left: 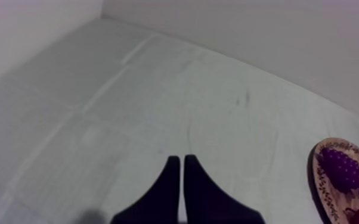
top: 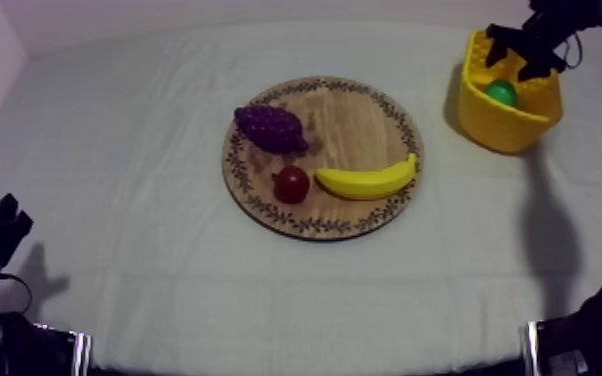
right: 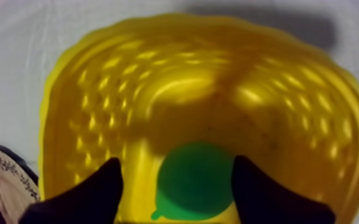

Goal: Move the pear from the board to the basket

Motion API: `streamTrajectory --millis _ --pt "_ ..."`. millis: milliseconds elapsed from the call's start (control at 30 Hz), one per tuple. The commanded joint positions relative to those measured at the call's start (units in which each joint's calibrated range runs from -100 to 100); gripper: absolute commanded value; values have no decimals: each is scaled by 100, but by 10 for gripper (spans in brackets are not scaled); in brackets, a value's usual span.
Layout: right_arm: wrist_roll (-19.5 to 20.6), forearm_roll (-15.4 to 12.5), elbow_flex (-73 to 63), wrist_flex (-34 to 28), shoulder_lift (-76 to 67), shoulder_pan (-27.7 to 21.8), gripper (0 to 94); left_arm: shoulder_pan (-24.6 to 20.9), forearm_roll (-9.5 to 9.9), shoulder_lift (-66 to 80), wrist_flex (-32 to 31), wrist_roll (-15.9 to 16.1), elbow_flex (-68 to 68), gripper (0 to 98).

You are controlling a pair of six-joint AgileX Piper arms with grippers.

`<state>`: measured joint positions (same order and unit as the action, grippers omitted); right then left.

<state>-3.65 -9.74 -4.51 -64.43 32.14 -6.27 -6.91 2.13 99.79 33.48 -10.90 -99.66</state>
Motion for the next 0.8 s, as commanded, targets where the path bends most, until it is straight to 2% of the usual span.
streamTrajectory --millis 0,33,100,200,367,767 --pt "-126 -69 150 94 -301 -50 340 -1 -1 4 -1 -1 0 1" --pt "-161 -91 246 134 -454 -72 242 -1 -1 4 -1 -1 0 1" --pt "-185 -106 476 213 -818 -112 122 -1 -1 4 -1 -1 0 1" --pt "-259 -155 950 363 -1471 -174 47 -1 -1 4 -1 -1 0 1" --pt "-488 -397 2030 812 -2746 -339 14 -1 -1 4 -1 -1 0 1" --pt "-1139 -916 4856 1848 -5908 -615 7 -1 -1 4 -1 2 0 1"
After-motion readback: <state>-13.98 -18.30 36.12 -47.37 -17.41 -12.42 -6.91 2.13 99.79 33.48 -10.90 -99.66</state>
